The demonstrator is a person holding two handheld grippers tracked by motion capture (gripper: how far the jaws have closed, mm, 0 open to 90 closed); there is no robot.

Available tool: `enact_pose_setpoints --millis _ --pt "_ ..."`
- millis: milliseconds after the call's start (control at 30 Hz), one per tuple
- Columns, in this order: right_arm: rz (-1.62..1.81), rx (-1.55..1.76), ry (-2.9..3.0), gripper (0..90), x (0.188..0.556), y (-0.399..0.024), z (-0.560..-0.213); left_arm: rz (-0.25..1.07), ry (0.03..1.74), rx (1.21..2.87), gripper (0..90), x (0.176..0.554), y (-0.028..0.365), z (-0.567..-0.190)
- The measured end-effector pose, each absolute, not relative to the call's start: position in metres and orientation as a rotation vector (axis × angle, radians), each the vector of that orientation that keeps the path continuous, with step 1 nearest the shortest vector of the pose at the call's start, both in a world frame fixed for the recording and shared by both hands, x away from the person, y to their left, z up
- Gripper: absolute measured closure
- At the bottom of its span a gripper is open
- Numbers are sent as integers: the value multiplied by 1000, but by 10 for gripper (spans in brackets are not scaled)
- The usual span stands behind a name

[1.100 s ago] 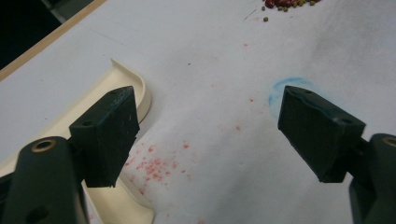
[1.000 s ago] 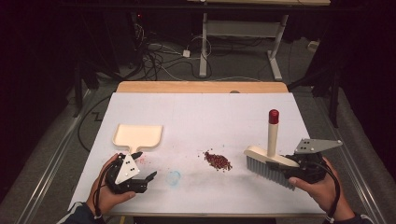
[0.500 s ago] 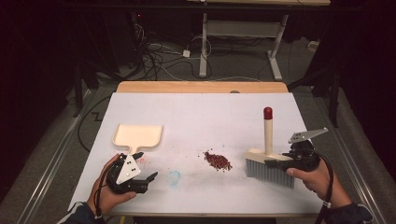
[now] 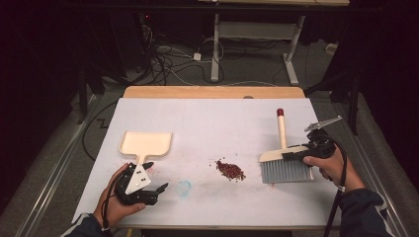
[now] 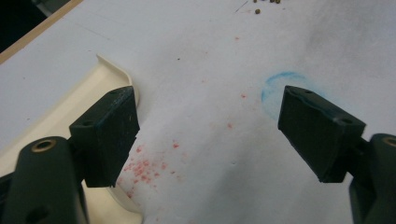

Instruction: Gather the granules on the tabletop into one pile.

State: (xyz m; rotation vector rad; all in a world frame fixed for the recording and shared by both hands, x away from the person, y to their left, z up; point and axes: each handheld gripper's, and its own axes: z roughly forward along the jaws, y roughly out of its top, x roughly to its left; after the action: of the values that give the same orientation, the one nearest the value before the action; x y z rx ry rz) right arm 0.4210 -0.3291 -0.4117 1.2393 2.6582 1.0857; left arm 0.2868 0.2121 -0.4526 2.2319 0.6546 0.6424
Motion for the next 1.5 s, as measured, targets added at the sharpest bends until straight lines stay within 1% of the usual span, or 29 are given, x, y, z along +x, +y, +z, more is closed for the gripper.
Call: enact_pose_setpoints --millis 33,67,100,167,233,300,333,400,433,467,667,767,833,900,967,1033,1133,1200,1267,1400,1500 --pt "1047 1248 2632 454 422 -332 -411 641 653 2236 199 287 212 -453" --pt "997 1254 2599 441 423 -334 -410 640 652 2236 199 287 211 -453" --pt "963 1264 2569 478 425 -337 -411 639 650 2237 199 287 211 -453" --pt "943 1298 2534 495 427 -342 -413 636 649 2239 199 287 210 -454" --pt "864 1336 2479 554 428 -343 -418 635 649 2240 199 288 210 -454" --pt "788 1340 2401 644 429 -340 -424 635 647 2245 199 288 210 -454" --pt "749 1336 2388 674 430 -337 -430 634 647 2246 199 288 210 -454" --pt "733 1333 2370 686 433 -331 -438 633 645 2248 199 288 209 -454" --pt "731 1341 2382 719 436 -328 -443 632 644 2246 199 288 208 -455" --pt "709 1340 2355 694 437 -325 -447 631 644 2247 199 288 208 -455" --pt "657 1315 2320 653 439 -317 -449 629 649 2243 199 289 209 -455" --pt "682 1324 2261 593 434 -319 -443 634 651 2236 199 288 209 -454" --pt "768 1302 2214 565 425 -321 -433 638 654 2234 199 288 210 -454" --pt "847 1256 2144 513 412 -321 -422 645 656 2234 199 289 210 -453" --pt "977 1174 2071 470 394 -319 -411 653 665 2214 199 289 211 -452" --pt "1088 1087 1994 407 372 -314 -402 665 673 2201 199 289 212 -450" --pt "1178 938 1928 357 342 -304 -396 678 693 2184 196 291 214 -450" --pt "1235 887 1886 337 322 -296 -399 696 702 2178 194 290 214 -450" --pt "1232 876 1885 273 309 -287 -406 712 700 2172 186 288 214 -449" --pt "1243 835 1953 242 290 -273 -421 736 694 2166 172 286 212 -447" --pt "1170 796 1966 223 284 -263 -424 744 688 2173 171 284 212 -447"
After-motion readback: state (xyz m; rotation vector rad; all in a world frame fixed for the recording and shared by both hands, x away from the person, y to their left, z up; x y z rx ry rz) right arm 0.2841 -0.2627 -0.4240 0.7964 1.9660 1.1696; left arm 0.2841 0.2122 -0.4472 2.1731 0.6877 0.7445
